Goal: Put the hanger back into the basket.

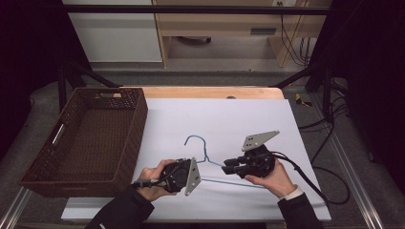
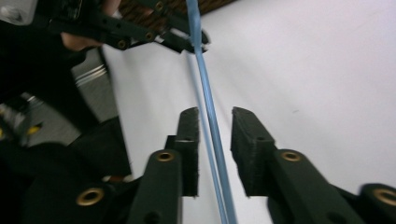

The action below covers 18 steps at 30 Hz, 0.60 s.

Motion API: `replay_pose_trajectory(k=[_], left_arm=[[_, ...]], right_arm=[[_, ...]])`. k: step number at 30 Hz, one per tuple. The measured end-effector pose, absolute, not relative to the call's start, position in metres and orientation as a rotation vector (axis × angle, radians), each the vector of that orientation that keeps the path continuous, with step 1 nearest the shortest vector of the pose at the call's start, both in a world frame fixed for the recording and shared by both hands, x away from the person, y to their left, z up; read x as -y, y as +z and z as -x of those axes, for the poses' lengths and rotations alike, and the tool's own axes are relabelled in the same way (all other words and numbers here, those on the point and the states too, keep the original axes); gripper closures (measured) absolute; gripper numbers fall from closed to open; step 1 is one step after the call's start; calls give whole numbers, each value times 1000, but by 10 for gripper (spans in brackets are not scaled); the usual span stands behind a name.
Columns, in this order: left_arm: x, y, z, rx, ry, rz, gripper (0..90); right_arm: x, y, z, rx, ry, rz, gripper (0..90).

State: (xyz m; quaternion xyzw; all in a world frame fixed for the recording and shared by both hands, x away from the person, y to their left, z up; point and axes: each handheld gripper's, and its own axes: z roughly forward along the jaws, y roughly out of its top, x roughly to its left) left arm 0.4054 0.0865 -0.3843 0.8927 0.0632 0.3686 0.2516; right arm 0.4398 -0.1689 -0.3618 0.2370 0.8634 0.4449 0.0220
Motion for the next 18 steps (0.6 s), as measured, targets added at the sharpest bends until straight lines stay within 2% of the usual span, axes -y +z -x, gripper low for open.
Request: replay_pose_trajectory(k=[3, 7, 9, 13, 14, 15, 18], left_arm=[[-85, -378, -413, -294, 984, -2444, 871], [-83, -372, -421, -392, 982, -2462, 871], [-82, -369, -424, -419, 983, -2460, 871], [-80, -356, -434, -539, 985, -2454, 871], [-80, -356, -434, -539, 985, -2454, 871], [-80, -353, -436, -560, 990, -2445, 871], [-80, -345, -442, -609, 989, -2443, 871]], right_arm=[[185, -356, -440, -2479, 1428, -775, 478], [204, -354, -439, -2311, 1432, -842, 338], [208, -354, -438, -2274, 1432, -865, 324], [233, -358, -432, -2127, 1434, -970, 176], [233, -358, -432, -2127, 1434, -970, 176], [241, -362, -429, -2077, 1408, -1011, 135], [248, -366, -427, -2051, 1387, -1038, 123]])
